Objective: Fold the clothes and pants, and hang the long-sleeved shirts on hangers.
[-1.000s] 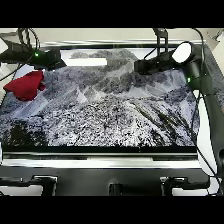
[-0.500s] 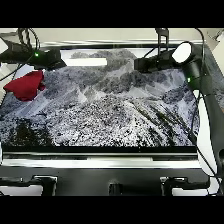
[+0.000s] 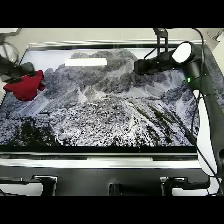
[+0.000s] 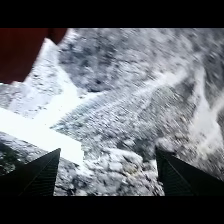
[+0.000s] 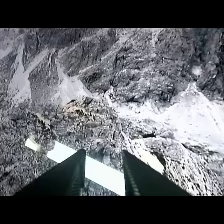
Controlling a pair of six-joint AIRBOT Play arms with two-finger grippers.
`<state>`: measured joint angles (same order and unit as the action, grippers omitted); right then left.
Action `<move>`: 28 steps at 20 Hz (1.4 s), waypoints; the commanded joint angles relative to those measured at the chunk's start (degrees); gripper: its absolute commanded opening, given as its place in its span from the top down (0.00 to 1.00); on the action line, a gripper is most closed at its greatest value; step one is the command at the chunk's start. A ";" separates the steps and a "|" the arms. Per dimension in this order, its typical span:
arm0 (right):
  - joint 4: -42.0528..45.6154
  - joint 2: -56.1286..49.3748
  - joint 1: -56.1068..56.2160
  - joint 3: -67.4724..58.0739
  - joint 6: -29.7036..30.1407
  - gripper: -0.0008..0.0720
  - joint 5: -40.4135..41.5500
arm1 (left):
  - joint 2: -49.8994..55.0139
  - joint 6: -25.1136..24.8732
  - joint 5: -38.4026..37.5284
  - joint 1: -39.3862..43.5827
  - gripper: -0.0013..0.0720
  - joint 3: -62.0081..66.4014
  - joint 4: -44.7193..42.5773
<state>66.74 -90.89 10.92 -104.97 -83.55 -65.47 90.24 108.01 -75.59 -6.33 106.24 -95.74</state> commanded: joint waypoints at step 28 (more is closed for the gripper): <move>16.74 7.89 -0.09 -0.13 -21.20 0.54 0.22 | 5.25 -5.49 29.77 -7.52 0.96 -8.57 14.84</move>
<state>77.14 -86.91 10.87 -105.03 -95.04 -68.36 101.38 107.37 -36.47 -18.61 96.68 -81.41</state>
